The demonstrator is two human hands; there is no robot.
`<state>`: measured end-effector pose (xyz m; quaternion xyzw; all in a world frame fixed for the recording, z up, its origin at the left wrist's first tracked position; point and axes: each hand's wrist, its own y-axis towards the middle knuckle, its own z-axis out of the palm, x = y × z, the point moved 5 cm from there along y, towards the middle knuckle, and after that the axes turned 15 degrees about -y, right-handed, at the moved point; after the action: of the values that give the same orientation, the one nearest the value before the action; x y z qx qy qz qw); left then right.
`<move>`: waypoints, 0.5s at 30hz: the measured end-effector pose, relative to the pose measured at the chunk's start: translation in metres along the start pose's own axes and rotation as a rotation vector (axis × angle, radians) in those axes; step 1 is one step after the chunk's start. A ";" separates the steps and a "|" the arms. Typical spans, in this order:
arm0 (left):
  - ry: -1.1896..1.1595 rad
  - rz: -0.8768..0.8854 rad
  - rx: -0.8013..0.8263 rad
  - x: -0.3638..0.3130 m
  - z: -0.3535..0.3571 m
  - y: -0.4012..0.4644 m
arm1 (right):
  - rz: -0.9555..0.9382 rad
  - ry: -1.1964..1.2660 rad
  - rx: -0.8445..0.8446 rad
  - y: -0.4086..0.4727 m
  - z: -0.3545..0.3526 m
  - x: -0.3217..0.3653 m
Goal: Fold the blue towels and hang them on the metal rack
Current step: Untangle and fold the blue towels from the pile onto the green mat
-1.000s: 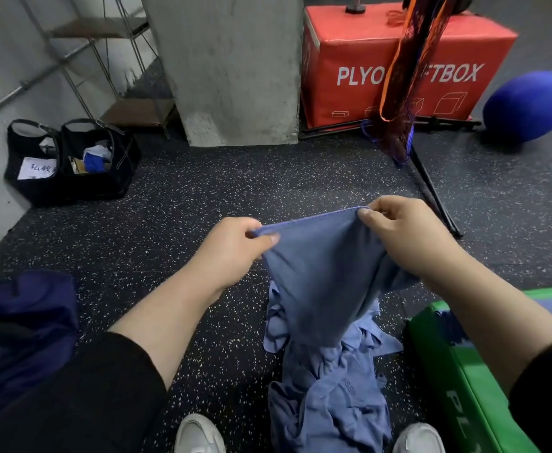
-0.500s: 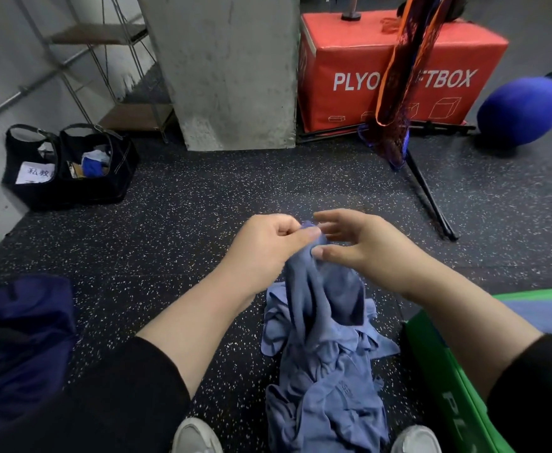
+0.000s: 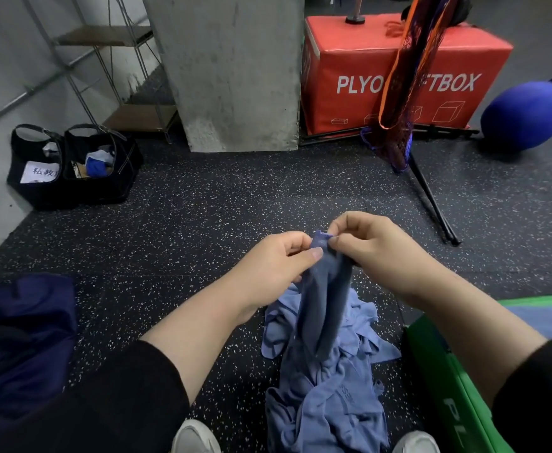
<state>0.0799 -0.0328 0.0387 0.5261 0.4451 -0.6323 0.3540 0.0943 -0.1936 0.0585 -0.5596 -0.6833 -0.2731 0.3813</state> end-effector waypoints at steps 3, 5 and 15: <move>-0.038 0.047 -0.061 -0.003 0.000 0.000 | -0.030 -0.060 0.134 -0.003 0.005 -0.001; -0.064 0.039 -0.086 -0.003 -0.001 0.000 | -0.047 -0.144 0.107 -0.001 0.003 -0.001; 0.370 -0.309 0.027 0.026 -0.008 -0.010 | 0.112 -0.226 -0.590 -0.006 -0.061 -0.008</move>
<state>0.0687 -0.0213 0.0145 0.5634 0.5689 -0.5777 0.1586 0.1028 -0.2482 0.0865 -0.7095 -0.5808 -0.3741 0.1390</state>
